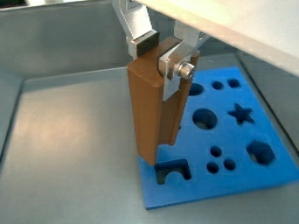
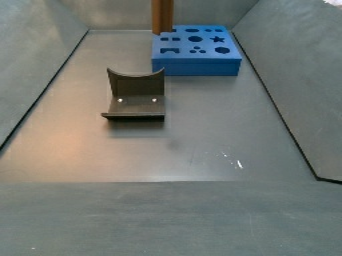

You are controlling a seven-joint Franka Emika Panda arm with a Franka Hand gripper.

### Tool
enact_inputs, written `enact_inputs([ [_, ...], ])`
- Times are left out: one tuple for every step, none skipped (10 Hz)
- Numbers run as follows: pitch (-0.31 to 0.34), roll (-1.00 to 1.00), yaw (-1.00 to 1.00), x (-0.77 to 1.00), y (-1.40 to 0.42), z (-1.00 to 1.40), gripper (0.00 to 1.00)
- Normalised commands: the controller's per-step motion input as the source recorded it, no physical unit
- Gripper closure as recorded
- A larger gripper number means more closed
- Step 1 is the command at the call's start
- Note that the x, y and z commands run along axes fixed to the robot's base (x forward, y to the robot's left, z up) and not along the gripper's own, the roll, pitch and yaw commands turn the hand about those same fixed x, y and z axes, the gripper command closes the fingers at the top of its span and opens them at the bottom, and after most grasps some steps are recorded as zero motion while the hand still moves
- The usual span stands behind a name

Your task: Insert the arch object.

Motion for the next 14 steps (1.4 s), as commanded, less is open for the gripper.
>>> enact_inputs([
  [0.0, 0.05, -1.0, -0.02, 0.0, 0.0, 1.0],
  [0.0, 0.05, -1.0, -0.02, 0.0, 0.0, 1.0],
  [0.0, 0.06, -1.0, -0.05, 0.0, -0.09, 1.0],
  [0.02, 0.0, -1.0, -0.04, 0.0, -0.19, 1.0],
  [0.024, 0.0, -1.0, -0.04, 0.0, -0.2, 1.0],
  [0.026, 0.0, -1.0, -0.04, 0.0, -0.22, 1.0],
  [0.011, 0.0, -0.98, -0.05, 0.0, -0.2, 1.0],
  [0.0, -0.05, -0.53, -0.09, 0.41, -0.12, 1.0],
  [0.004, -0.06, -0.48, -0.1, 0.46, -0.15, 1.0],
  [0.001, -0.02, -0.45, -0.16, 0.52, -0.2, 1.0],
  [0.0, -0.01, -0.35, -0.14, 0.35, -0.27, 1.0],
  [0.0, -0.05, -0.33, -0.21, 0.11, -0.23, 1.0],
  [0.0, -0.13, -0.15, -0.05, 0.0, -0.19, 1.0],
  [0.0, -0.13, 0.0, -0.01, -0.13, -0.17, 1.0],
])
